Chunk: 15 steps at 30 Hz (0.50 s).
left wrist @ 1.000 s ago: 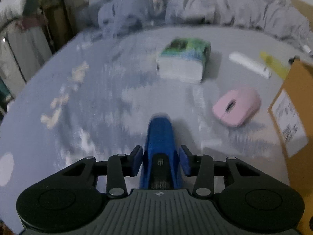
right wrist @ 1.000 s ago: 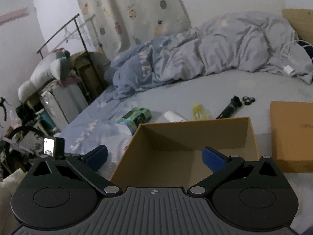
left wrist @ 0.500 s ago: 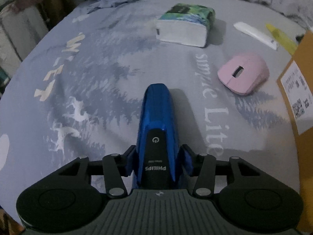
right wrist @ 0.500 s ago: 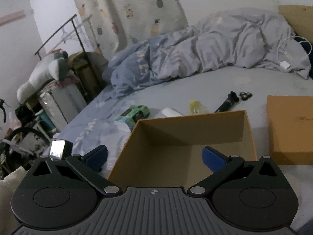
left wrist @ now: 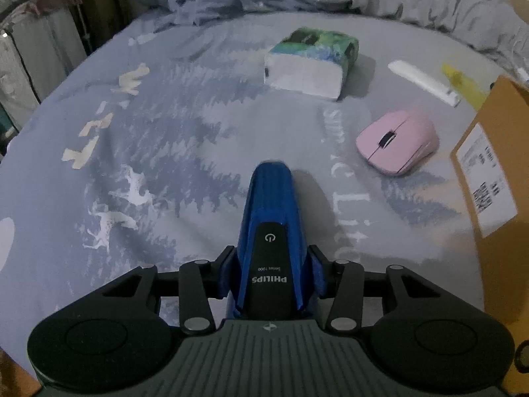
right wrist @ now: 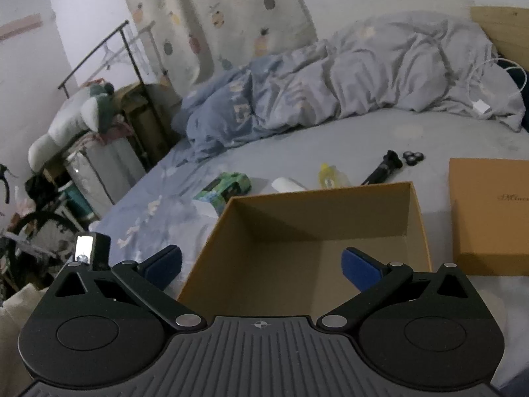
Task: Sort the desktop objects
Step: 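Lift the blue shaver with the left tool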
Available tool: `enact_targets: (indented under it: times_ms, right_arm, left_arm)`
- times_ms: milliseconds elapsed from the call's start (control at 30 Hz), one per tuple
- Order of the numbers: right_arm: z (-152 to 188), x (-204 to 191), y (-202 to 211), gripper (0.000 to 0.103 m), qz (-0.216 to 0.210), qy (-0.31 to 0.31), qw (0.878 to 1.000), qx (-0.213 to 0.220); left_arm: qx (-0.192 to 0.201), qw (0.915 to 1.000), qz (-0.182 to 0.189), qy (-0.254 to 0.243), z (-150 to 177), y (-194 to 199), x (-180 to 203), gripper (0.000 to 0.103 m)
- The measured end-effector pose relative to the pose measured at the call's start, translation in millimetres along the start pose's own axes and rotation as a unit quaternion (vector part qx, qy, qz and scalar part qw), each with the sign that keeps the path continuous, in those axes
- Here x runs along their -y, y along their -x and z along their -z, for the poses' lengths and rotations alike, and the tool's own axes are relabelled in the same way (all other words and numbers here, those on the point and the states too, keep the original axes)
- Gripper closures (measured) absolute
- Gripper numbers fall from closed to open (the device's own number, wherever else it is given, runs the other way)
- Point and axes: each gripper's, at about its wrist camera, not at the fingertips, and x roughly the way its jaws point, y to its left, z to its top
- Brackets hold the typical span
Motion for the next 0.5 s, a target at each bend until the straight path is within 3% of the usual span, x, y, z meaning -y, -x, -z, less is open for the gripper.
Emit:
enact_targets:
  times_ms: [500]
  right_arm:
    - [-2,-1,11,0.0,-0.007,0.002,1.0,0.002]
  left_arm:
    - [0.054,0.9971,0.036,0.039,-8,35,8,0.056]
